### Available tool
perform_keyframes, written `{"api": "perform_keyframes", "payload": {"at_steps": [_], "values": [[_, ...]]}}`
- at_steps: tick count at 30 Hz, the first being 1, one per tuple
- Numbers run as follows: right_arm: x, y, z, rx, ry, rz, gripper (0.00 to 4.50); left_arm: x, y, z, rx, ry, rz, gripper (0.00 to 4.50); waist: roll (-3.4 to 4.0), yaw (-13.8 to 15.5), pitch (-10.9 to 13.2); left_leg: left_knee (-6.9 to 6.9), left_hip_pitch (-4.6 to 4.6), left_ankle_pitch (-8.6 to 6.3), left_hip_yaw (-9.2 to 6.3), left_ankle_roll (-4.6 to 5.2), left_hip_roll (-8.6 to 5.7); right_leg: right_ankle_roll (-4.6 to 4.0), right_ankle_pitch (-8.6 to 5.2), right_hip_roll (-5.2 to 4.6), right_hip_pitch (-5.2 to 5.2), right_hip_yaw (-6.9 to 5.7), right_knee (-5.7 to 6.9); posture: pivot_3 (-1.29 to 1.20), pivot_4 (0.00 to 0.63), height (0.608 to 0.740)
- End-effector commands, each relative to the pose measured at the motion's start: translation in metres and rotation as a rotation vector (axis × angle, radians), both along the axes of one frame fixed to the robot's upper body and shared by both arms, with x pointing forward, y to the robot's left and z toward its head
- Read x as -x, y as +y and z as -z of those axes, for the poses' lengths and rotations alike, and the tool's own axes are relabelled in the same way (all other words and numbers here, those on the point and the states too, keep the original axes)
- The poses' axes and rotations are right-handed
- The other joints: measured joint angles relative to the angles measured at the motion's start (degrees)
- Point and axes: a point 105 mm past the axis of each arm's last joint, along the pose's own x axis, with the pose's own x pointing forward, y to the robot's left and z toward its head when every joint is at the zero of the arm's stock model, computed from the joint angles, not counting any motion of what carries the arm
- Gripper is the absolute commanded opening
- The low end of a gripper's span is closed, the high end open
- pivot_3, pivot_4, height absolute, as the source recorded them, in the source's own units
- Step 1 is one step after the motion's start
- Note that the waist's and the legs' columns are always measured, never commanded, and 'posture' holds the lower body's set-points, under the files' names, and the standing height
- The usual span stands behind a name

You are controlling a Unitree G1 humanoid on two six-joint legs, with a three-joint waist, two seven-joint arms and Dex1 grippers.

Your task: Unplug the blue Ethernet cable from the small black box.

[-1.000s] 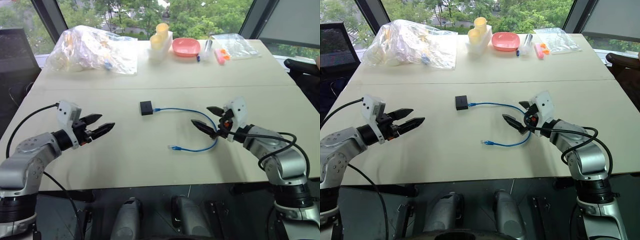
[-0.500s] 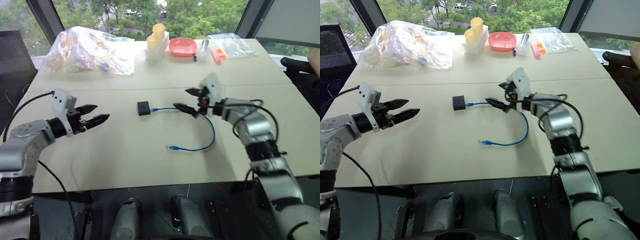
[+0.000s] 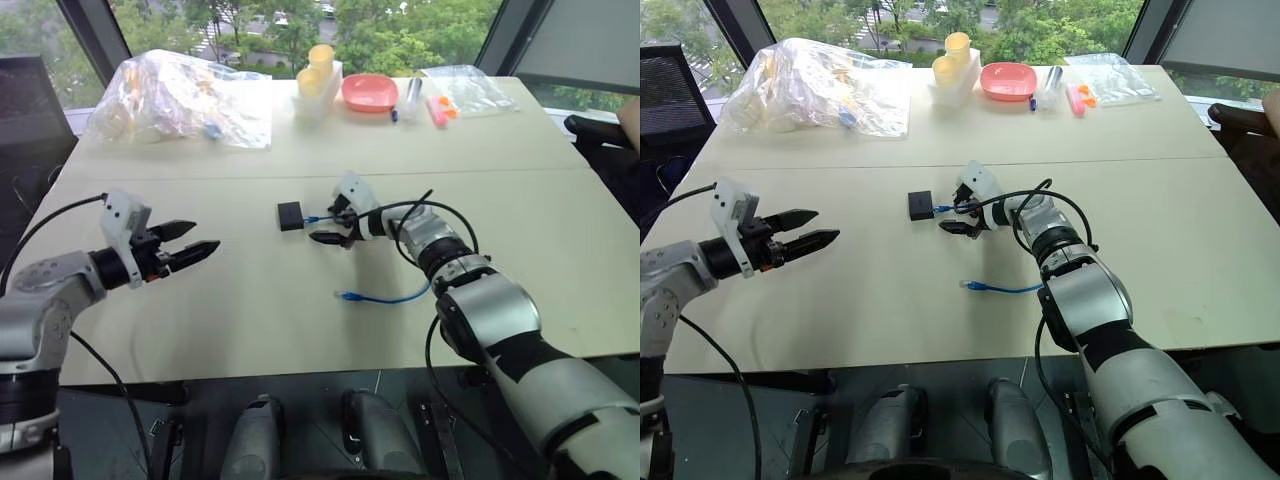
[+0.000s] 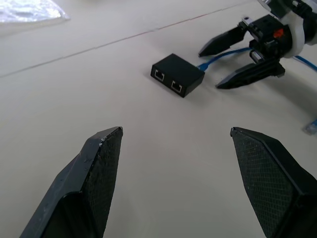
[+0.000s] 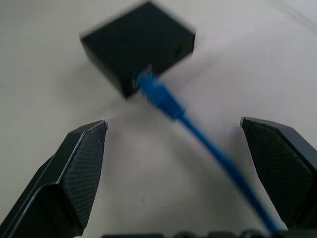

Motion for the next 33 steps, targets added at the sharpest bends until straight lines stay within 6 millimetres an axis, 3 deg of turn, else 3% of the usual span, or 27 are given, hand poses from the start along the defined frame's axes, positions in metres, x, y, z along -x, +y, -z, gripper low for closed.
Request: {"api": "perform_keyframes", "payload": {"at_steps": [1, 4, 9, 13, 15, 19, 22, 25, 33], "values": [[-0.003, 0.003, 0.006, 0.064, -0.005, 0.043, 3.94, 0.004, 0.001, -0.018, -0.003, -0.077, -0.035, 3.67, -0.01, 0.0, 0.0, 0.0, 0.07, 0.02, -0.01, -0.03, 0.02, -0.1, -0.04, 0.03, 0.04, 0.0, 0.03, 0.0, 0.15, 0.74], [0.002, 0.015, 0.008, 0.07, -0.001, 0.001, 2.7, 0.006, 0.006, -0.019, -0.02, -0.08, -0.064, 3.67, -0.01, -0.2, 0.0, 0.04, 0.18, 0.07, -0.02, -0.12, 0.02, -0.15, -0.04, 0.03, 0.06, 0.0, 0.25, 0.0, 0.15, 0.74], [0.01, 0.033, 0.005, 0.033, 0.008, -0.094, 0.04, 0.004, 0.013, -0.022, -0.029, -0.087, -0.094, 3.67, -0.01, -1.3, 0.0, 0.08, 0.33, 0.11, -0.05, -0.17, 0.01, -0.18, -0.05, 0.06, 0.12, 0.01, 0.5, 0.0, 0.15, 0.74], [0.003, 0.033, -0.011, 0.123, -0.186, -0.133, 0.04, 0.0, 0.014, -0.027, -0.03, -0.093, -0.076, 3.67, -0.01, -1.4, 0.0, 0.06, 0.31, 0.12, -0.06, -0.17, 0.02, -0.16, -0.05, 0.1, 0.08, 0.01, 0.51, 0.0, 0.15, 0.74], [-0.012, 0.023, -0.039, 0.231, -0.456, -0.12, 0.04, -0.01, 0.018, -0.031, -0.023, -0.094, -0.06, 3.67, 0.02, -1.3, 0.0, 0.05, 0.24, 0.12, -0.06, -0.18, 0.02, -0.15, -0.05, 0.12, 0.0, 0.01, 0.51, 0.0, 0.15, 0.74], [-0.016, 0.012, -0.073, 0.294, -0.731, -0.138, 0.04, -0.036, 0.013, -0.044, 0.044, -0.085, 0.03, 3.67, 0.01, -0.8, 0.0, 0.06, 0.05, 0.25, -0.13, -0.39, -0.11, -0.13, -0.07, 0.05, -0.1, -0.02, 0.5, 0.0, 0.15, 0.74], [-0.008, 0.014, -0.09, 0.235, -0.838, -0.172, 0.04, -0.053, -0.007, -0.067, 0.209, -0.088, 0.176, 3.67, -0.04, -1.2, 0.0, 0.06, 0.02, 0.27, -0.11, -0.44, -0.15, -0.07, -0.08, 0.03, -0.06, 0.0, 0.41, 0.0, 0.15, 0.74], [0.003, 0.019, -0.11, 0.114, -0.907, -0.18, 0.04, -0.06, -0.031, -0.078, 0.249, -0.053, 0.376, 3.67, -0.07, -1.4, 0.0, 0.05, 0.02, 0.27, -0.12, -0.43, -0.17, 0.23, 0.01, 0.05, -0.05, 0.0, 0.46, 0.0, 0.15, 0.74], [0.021, 0.011, -0.127, 0.181, -1.045, -0.227, 0.04, -0.094, -0.07, -0.104, 0.336, -0.027, 0.508, 3.67, -0.06, -1.3, 0.0, 0.02, 0.01, 0.27, -0.18, -0.41, -0.18, 0.37, -0.03, 0.09, -0.1, -0.03, 0.55, 0.0, 0.15, 0.74]]}}
